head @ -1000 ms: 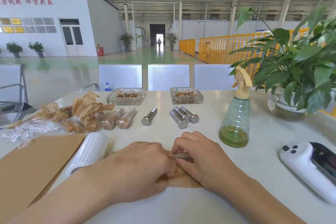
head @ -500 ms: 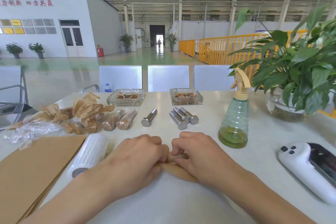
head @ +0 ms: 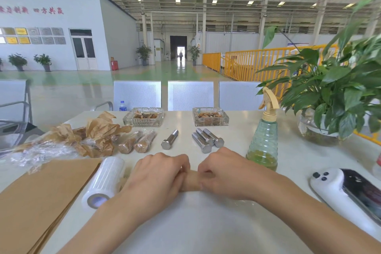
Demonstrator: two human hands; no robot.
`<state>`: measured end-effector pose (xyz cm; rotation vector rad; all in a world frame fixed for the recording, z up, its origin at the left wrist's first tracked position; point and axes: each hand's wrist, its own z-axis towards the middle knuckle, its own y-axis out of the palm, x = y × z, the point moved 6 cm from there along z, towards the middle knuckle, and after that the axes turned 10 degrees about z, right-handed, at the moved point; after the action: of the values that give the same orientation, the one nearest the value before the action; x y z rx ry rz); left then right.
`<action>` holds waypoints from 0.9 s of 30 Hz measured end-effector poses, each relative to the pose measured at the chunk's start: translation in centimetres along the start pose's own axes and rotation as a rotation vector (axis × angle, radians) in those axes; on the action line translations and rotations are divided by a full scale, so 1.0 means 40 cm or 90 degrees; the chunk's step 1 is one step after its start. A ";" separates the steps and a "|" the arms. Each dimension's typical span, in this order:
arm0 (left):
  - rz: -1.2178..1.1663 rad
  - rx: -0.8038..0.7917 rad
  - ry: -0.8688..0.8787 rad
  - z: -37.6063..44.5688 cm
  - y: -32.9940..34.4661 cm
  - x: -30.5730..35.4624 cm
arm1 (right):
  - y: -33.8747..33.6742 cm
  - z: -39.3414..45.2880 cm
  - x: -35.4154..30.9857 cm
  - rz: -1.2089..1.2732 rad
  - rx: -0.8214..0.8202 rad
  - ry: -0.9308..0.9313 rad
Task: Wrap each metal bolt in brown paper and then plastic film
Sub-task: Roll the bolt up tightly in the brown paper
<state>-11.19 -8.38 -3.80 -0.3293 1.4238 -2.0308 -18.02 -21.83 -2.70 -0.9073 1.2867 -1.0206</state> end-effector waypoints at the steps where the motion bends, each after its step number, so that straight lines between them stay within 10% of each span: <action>1: -0.009 0.005 -0.014 0.003 0.001 -0.001 | -0.001 0.006 -0.002 -0.007 0.018 -0.007; 13: -0.136 -0.033 -0.071 0.045 0.024 -0.017 | 0.029 0.045 0.025 0.031 0.129 0.056; 20: 0.106 -0.079 0.021 0.047 0.011 0.009 | 0.010 0.038 0.003 -0.115 0.232 -0.006; 27: 0.057 -0.107 0.087 0.040 0.010 0.014 | 0.042 0.024 -0.011 -0.158 0.161 -0.024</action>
<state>-10.66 -10.01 -3.63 -0.1950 1.6682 -1.8971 -16.92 -20.90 -4.08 -0.8996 1.0014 -1.3215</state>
